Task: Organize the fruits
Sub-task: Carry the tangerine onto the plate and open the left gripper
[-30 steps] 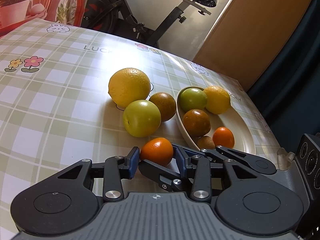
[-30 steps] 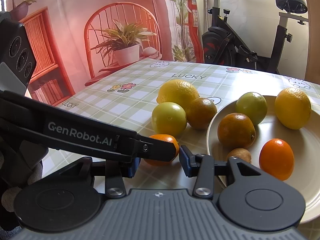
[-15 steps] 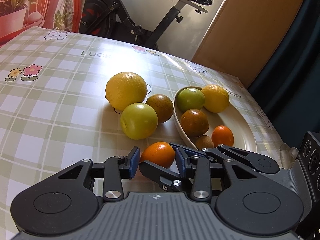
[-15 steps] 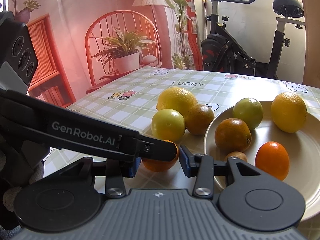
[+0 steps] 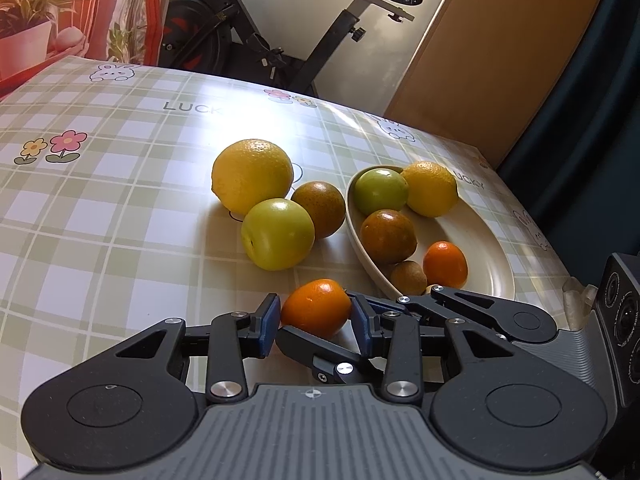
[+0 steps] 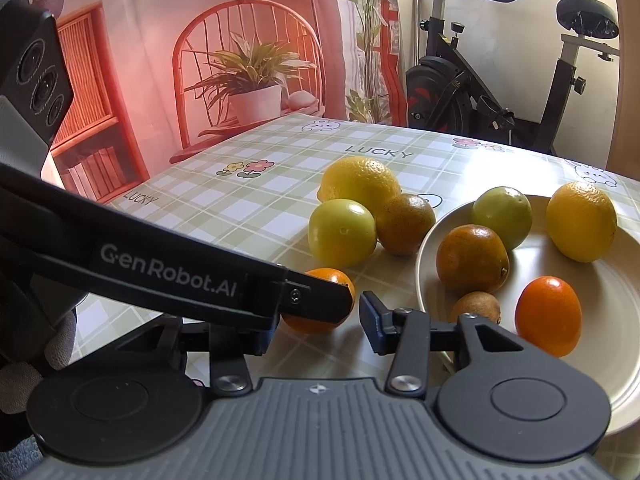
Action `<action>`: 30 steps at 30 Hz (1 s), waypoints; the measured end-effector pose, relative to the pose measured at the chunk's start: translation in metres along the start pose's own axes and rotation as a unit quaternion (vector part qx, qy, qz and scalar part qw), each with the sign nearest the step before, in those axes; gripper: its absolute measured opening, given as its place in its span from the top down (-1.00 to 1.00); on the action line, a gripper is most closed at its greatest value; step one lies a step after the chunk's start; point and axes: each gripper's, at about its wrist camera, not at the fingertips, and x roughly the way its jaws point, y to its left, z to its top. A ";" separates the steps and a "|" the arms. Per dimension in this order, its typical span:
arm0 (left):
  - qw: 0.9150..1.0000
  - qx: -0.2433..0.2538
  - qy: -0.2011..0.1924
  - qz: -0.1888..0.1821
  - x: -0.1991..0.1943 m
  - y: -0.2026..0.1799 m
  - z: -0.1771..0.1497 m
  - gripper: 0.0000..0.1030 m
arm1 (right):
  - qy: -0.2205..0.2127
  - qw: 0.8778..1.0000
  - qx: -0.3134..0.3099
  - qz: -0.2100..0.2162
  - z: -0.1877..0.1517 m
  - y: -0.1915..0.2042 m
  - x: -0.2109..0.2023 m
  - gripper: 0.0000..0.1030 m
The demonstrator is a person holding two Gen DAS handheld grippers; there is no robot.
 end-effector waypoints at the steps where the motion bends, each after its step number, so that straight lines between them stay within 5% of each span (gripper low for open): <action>1: 1.000 -0.001 0.000 -0.001 0.000 0.000 0.000 0.21 | 0.001 1.000 -0.001 0.002 0.000 0.000 0.001 0.17; 18: 0.997 0.076 -0.031 -0.007 -0.011 -0.041 0.016 0.21 | -0.052 0.998 0.025 -0.011 0.001 -0.010 -0.025 0.18; 30: 0.990 0.133 -0.026 -0.026 0.028 -0.092 0.049 0.20 | -0.094 0.991 0.070 -0.058 0.012 -0.059 -0.055 0.18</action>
